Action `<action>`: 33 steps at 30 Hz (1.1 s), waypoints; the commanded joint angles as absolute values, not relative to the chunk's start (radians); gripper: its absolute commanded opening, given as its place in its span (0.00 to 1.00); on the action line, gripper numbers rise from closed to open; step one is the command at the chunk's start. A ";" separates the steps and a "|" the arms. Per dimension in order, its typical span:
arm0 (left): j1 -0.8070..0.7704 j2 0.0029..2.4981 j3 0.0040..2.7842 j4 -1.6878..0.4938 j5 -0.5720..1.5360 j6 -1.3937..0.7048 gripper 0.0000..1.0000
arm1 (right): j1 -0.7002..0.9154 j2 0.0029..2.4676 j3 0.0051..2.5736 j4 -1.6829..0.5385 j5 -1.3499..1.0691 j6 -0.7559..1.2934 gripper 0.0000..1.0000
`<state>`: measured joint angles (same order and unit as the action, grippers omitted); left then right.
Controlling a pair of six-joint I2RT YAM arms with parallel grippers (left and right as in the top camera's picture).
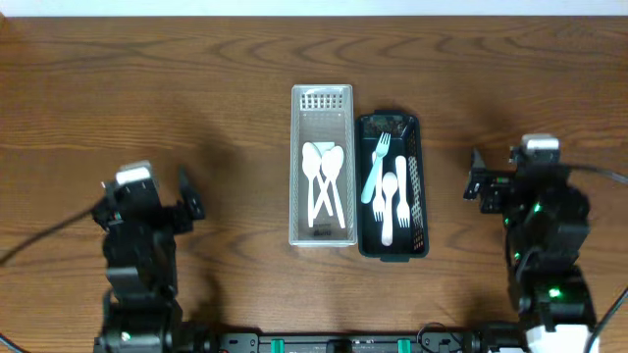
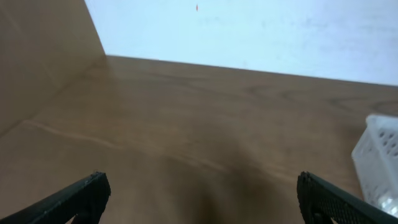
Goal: Pack container
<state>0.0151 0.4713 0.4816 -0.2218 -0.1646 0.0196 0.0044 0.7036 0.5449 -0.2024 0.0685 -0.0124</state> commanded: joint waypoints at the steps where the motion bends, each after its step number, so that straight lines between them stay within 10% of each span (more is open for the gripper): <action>1: 0.014 0.386 0.395 -0.172 -0.177 0.014 0.98 | 0.003 0.675 0.427 -0.101 0.160 -0.020 0.99; 33: 0.014 0.405 0.363 -0.178 -0.173 0.014 0.98 | 0.019 0.388 0.343 -0.657 0.149 -0.020 0.99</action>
<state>0.0151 0.4038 0.3611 -0.1818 -0.1646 0.0196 0.0051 0.4736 0.3443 -0.6445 0.1360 -0.0124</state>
